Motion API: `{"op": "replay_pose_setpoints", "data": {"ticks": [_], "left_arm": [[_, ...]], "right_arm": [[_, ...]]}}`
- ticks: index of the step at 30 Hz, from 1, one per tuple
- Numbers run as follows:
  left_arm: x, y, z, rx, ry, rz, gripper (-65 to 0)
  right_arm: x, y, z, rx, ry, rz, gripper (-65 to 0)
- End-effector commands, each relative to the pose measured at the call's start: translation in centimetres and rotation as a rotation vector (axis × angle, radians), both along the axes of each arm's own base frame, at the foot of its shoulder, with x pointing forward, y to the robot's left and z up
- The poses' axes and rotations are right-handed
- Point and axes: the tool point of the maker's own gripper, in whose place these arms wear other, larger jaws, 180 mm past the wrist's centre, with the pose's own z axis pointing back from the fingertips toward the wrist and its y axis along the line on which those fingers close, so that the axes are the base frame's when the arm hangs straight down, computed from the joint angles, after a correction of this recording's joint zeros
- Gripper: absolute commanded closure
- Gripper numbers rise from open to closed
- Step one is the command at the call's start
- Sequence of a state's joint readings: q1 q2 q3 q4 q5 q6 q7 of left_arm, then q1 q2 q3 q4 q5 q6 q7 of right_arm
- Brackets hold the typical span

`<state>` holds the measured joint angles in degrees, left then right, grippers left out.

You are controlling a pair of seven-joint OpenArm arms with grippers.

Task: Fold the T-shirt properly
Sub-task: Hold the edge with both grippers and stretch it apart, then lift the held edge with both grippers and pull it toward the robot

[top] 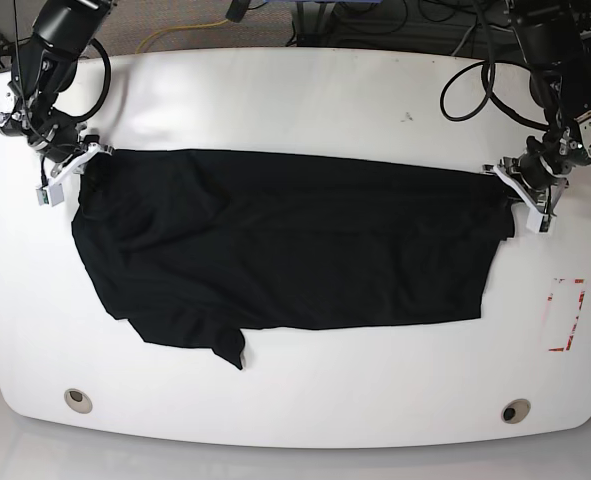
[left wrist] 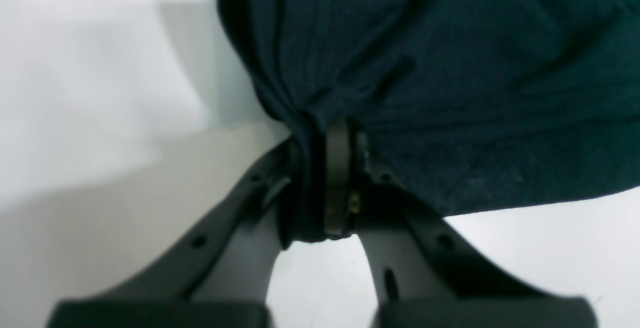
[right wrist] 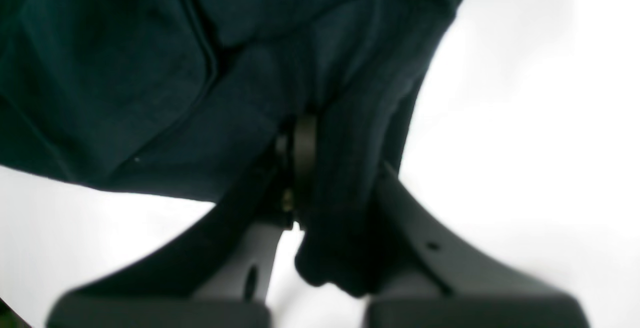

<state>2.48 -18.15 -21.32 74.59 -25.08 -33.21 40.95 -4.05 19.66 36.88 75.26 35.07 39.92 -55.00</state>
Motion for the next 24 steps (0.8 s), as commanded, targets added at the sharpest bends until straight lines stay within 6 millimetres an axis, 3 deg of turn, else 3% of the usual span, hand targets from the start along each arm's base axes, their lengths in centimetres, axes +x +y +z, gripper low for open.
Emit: {"op": "replay_pose_setpoints", "data": {"ticks": [1, 4, 9, 15, 21, 23, 24], "left_arm": [[-0.7, 0.7, 0.0, 0.047, 0.028, -0.015, 0.0], [-2.2, 0.4, 0.3, 0.070, 0.026, -0.036, 0.0], [-5.5, 2.0, 1.7, 0.139, 0.016, -0.019, 0.0], [-10.3, 4.2, 2.0, 0.197, 0.065, 0.014, 0.0], [-13.9, 3.8, 2.0, 0.225, 0.112, -0.084, -0.1], [-14.4, 3.9, 1.9, 0.230, 0.123, -0.084, -4.4], [-14.5, 3.9, 2.0, 0.231, 0.123, -0.086, -8.9]], "right_arm": [[0.6, -0.9, 2.3, -0.062, -0.050, 0.023, 0.0], [-0.5, -0.3, 2.9, -0.100, -0.038, 0.058, 0.0], [-3.3, -1.0, 3.7, -0.162, -0.009, 0.054, 0.0], [-7.9, -0.3, 3.7, -0.213, 0.071, 0.065, 0.0], [-11.0, 1.2, 3.5, -0.229, 0.116, 0.096, 0.0], [-11.5, 1.6, 3.5, -0.226, 0.121, 0.099, -3.8], [-11.5, 1.7, 3.6, -0.228, 0.119, 0.099, -8.9]]}}
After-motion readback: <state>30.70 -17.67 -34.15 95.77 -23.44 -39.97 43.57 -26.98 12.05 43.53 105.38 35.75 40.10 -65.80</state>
